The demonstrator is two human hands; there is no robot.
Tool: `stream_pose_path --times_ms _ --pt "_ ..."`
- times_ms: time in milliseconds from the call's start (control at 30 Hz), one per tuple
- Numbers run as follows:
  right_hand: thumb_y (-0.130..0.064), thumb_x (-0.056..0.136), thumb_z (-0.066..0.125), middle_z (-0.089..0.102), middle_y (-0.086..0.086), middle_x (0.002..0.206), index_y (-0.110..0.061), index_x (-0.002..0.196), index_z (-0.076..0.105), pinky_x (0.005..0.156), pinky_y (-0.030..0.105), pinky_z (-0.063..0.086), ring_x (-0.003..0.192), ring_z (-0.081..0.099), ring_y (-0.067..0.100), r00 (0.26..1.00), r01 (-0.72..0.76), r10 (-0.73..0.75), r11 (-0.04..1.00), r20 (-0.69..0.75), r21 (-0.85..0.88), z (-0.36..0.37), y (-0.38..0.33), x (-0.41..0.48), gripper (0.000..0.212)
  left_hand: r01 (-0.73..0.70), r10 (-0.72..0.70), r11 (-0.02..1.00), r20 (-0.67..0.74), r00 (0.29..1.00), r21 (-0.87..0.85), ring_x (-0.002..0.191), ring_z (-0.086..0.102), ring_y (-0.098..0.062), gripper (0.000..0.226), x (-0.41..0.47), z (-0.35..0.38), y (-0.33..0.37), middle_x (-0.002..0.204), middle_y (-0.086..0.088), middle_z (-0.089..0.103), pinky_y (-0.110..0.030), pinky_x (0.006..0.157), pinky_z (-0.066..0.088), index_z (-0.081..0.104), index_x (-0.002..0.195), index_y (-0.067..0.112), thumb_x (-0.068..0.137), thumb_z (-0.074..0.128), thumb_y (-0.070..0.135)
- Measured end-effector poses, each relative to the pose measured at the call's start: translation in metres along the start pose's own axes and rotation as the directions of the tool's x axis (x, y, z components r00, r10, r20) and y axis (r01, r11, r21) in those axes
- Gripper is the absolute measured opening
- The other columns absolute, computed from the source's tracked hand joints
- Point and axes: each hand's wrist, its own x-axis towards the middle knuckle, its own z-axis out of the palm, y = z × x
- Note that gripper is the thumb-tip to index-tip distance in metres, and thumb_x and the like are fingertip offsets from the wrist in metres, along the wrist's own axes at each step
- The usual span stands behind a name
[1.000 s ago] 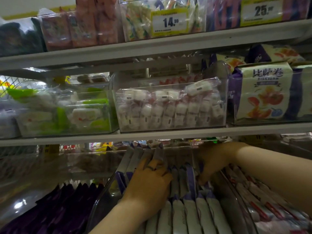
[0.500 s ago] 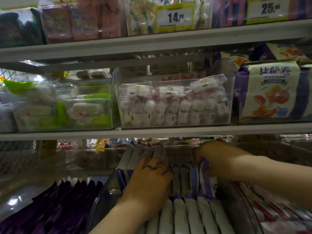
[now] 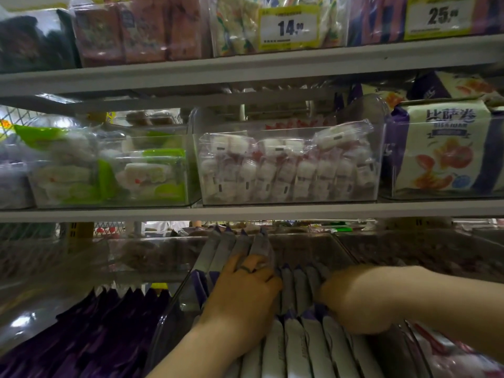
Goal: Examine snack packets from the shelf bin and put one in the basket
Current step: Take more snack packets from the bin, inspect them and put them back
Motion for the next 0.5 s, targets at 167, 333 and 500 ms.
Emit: stream_pose_path --times_ms 167,333,500 --pt "-0.015 0.099 0.042 0.06 0.019 0.12 0.001 0.125 0.057 0.076 0.03 0.039 0.107 0.057 0.034 0.997 0.002 0.001 0.999 0.08 -0.039 -0.007 -0.011 0.006 0.034 0.0 0.0 1.0 0.004 1.0 0.017 0.142 0.022 -0.018 0.037 0.0 0.002 0.0 0.137 0.009 0.052 -0.04 0.116 0.004 0.054 0.129 0.027 0.095 0.041 0.032" --pt "-0.014 0.101 0.041 0.059 0.019 0.119 0.003 0.126 0.056 0.075 0.032 0.038 0.101 0.055 0.033 0.991 0.004 0.005 0.998 0.131 -0.062 -0.015 -0.013 0.018 0.035 0.019 -0.021 0.999 0.028 0.999 0.05 0.144 0.023 -0.019 0.037 0.0 0.001 0.0 0.14 0.007 0.051 -0.039 0.115 -0.002 0.056 0.129 0.027 0.097 0.039 0.033" --pt "-0.014 0.099 0.042 0.06 0.018 0.124 0.0 0.123 0.058 0.079 0.031 0.043 0.093 0.054 0.026 0.999 -0.037 0.038 0.999 0.022 -0.032 -0.015 -0.014 0.003 0.032 -0.014 0.006 0.998 0.137 0.991 0.061 0.147 0.014 -0.02 0.039 0.002 -0.015 0.003 0.151 0.002 0.039 -0.04 0.115 -0.007 0.051 0.136 0.028 0.099 0.041 0.034"
